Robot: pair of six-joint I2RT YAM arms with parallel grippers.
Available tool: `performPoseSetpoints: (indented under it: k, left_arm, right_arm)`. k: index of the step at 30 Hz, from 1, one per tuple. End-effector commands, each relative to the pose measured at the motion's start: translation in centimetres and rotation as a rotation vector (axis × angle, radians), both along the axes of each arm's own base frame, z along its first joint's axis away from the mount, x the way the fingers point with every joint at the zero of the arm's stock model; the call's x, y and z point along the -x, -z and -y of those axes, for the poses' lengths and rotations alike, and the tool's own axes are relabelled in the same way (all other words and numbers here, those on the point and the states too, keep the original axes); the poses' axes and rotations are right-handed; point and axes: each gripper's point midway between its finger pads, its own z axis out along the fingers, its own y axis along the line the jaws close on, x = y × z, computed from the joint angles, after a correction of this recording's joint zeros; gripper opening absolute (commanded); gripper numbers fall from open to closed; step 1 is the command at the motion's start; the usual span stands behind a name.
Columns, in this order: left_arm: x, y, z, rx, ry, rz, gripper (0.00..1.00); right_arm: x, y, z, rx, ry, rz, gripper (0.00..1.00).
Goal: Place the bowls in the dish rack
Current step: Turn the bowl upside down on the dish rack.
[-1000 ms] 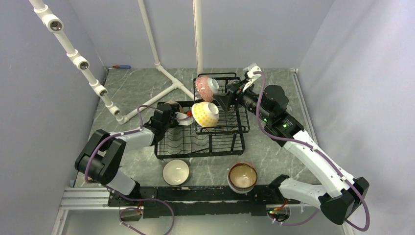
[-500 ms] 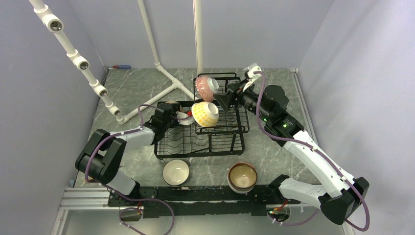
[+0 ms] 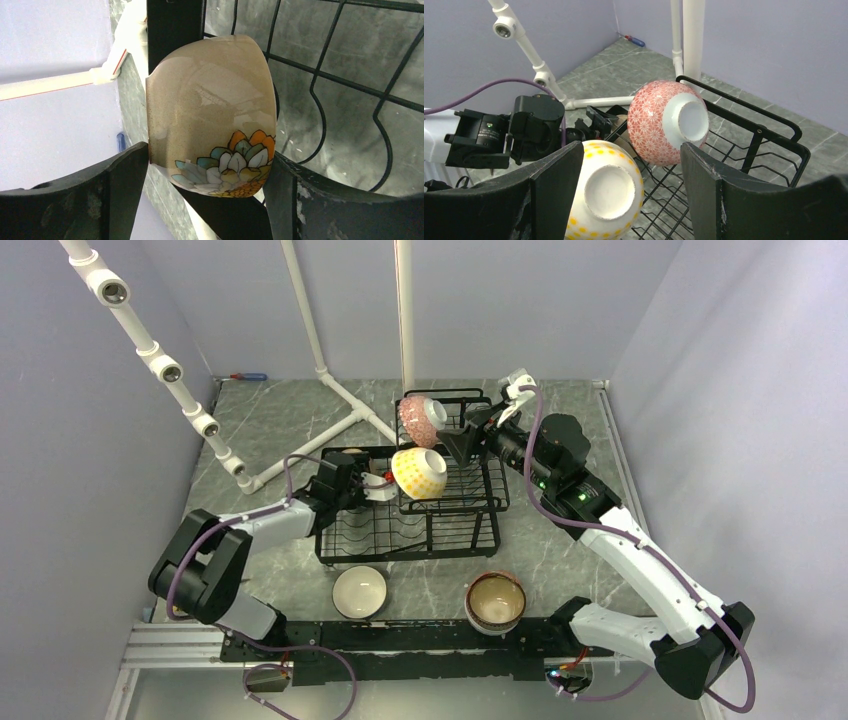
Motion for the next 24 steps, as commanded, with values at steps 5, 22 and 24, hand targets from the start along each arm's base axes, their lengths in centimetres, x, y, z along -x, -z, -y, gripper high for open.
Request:
performPoseSetpoints:
  k: [5, 22, 24]
  left_arm:
    - [0.0, -3.1, 1.5, 0.053, 0.048, 0.017, 0.88]
    - [1.7, -2.7, 1.8, 0.065, 0.093, -0.049, 0.93]
    - [1.7, -2.5, 1.9, 0.061, 0.096, -0.061, 0.93]
  right_arm:
    - [0.2, -1.3, 0.6, -0.021, 0.015, 0.044, 0.75]
    - [0.2, -1.3, 0.6, -0.021, 0.016, 0.041, 0.75]
    - [0.2, -1.3, 0.6, -0.023, 0.016, 0.042, 0.75]
